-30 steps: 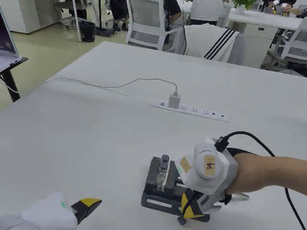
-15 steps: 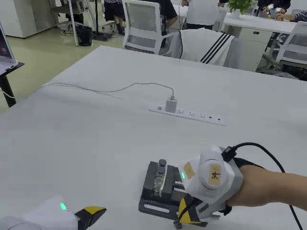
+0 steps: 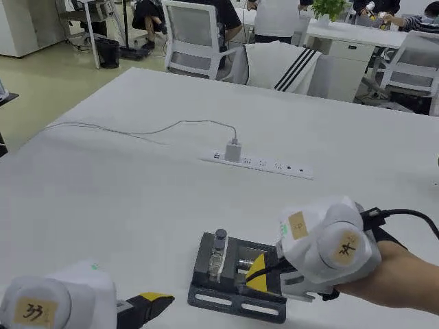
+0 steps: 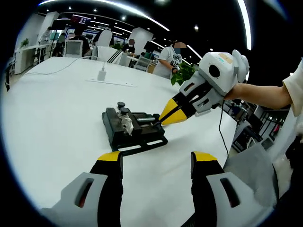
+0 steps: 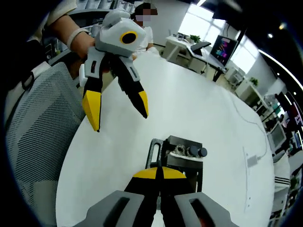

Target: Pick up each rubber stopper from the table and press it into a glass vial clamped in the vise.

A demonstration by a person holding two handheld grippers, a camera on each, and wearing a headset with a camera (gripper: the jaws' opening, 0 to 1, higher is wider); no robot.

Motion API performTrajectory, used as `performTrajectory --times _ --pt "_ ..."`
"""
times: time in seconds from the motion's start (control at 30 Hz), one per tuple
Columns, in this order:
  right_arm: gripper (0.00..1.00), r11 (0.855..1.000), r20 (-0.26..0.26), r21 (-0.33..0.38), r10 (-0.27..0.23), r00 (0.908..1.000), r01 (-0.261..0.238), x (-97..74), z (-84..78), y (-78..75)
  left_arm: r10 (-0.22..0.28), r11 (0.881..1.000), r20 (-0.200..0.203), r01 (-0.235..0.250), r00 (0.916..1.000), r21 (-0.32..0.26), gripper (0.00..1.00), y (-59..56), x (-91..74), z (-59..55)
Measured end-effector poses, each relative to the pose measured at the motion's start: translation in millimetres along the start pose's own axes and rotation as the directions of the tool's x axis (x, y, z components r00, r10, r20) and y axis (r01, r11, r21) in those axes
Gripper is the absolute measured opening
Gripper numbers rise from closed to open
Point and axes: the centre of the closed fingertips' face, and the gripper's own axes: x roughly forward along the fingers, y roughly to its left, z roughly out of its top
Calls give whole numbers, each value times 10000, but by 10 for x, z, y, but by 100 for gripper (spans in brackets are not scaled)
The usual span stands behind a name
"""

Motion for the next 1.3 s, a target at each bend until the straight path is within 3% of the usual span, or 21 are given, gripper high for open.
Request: performTrajectory --times 0.23,0.33,0.47,0.53,0.97,1.3 --pt "0 9980 528 -216 -579 9969 591 -137 144 21 -474 9923 283 503 9985 -1131 41 -35 111 135" --pt "0 9963 822 -395 -732 9939 767 -172 224 57 -793 9797 595 888 9951 -1797 36 -72 150 209" --pt "0 9942 1052 -582 -841 9909 906 -196 288 85 -1066 9705 679 1186 9920 -2097 29 -110 182 234" --pt "0 9923 1252 -756 -883 9882 982 -206 335 95 -1262 9601 812 1423 9887 -2407 24 -151 189 256" --pt "0 9928 1752 -946 -563 9829 737 -208 469 164 -1741 9354 1202 2023 9774 -2899 10 -225 206 298" --pt "0 9939 1933 -970 -331 9806 526 -215 503 205 -1906 9261 1262 2210 9735 -3056 4 -245 182 286"
